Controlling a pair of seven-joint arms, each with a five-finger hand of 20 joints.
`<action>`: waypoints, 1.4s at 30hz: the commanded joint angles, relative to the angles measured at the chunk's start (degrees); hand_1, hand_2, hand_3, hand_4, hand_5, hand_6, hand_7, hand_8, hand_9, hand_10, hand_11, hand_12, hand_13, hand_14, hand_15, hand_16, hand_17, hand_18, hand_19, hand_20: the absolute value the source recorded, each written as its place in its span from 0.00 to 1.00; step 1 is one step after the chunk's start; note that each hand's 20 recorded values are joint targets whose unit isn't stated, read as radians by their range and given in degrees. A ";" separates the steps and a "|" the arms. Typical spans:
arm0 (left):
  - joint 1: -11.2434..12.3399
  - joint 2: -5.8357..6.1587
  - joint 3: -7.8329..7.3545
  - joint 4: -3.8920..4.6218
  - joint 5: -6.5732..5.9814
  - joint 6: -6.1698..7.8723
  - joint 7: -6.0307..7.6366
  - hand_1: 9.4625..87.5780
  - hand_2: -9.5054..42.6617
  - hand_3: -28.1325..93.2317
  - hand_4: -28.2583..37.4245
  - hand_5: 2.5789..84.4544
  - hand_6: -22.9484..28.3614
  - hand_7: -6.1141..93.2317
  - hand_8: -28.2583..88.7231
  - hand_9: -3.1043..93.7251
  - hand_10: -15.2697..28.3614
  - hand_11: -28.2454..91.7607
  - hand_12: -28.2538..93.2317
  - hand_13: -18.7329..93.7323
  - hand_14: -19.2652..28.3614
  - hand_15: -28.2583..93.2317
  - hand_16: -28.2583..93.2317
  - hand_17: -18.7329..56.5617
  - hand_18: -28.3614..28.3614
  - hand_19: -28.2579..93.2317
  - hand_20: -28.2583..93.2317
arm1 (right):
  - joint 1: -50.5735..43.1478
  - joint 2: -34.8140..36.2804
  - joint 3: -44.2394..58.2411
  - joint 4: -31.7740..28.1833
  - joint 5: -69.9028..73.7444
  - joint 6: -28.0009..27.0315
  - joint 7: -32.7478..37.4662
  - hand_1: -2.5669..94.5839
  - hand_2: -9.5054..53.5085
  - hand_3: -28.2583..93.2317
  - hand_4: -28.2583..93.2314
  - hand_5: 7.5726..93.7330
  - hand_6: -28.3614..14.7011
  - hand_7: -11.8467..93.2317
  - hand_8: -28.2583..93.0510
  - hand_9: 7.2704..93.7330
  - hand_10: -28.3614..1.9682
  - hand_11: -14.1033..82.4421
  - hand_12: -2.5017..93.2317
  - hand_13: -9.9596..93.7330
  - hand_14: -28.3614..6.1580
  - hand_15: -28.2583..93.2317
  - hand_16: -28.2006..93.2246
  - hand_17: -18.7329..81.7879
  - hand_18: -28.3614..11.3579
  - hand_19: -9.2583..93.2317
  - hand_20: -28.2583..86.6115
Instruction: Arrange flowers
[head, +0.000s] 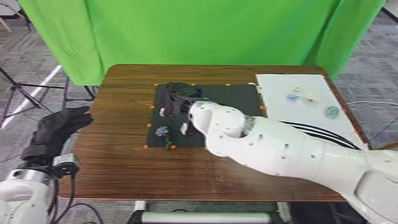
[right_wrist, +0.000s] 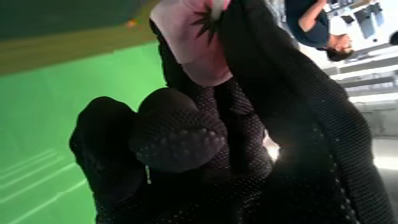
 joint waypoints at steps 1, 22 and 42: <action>-1.22 -0.57 1.47 0.40 0.58 -1.94 -1.06 0.24 0.51 0.74 0.01 0.55 0.54 0.24 0.18 0.53 0.72 0.42 0.31 0.51 0.82 0.40 0.19 0.36 0.70 0.32 0.34 | -1.91 -3.42 0.49 2.83 -1.48 1.08 2.20 0.63 0.00 0.71 0.11 0.77 0.72 0.37 0.28 0.86 0.61 0.19 0.39 0.94 0.81 0.78 0.50 0.79 0.38 1.00 0.78; -2.63 -0.78 3.15 1.35 1.32 -3.24 -1.41 0.23 0.46 0.74 0.01 0.55 0.54 0.24 0.18 0.53 0.72 0.42 0.31 0.51 0.82 0.40 0.19 0.36 0.70 0.32 0.33 | -1.40 -5.85 -1.83 7.69 -4.52 6.58 4.04 0.63 0.00 0.70 0.10 0.77 0.72 0.35 0.26 0.83 0.62 0.19 0.35 0.94 0.80 0.78 0.50 0.79 0.38 1.00 0.78; -3.73 -1.03 3.64 1.83 1.53 -4.51 -1.75 0.23 0.42 0.74 0.03 0.54 0.55 0.24 0.18 0.52 0.72 0.41 0.31 0.51 0.82 0.40 0.19 0.36 0.70 0.32 0.33 | -1.76 -6.44 -1.01 8.99 -4.91 4.26 5.11 0.61 0.02 0.69 0.11 0.76 0.72 0.32 0.27 0.79 0.61 0.22 0.30 0.93 0.79 0.77 0.50 0.78 0.37 1.00 0.77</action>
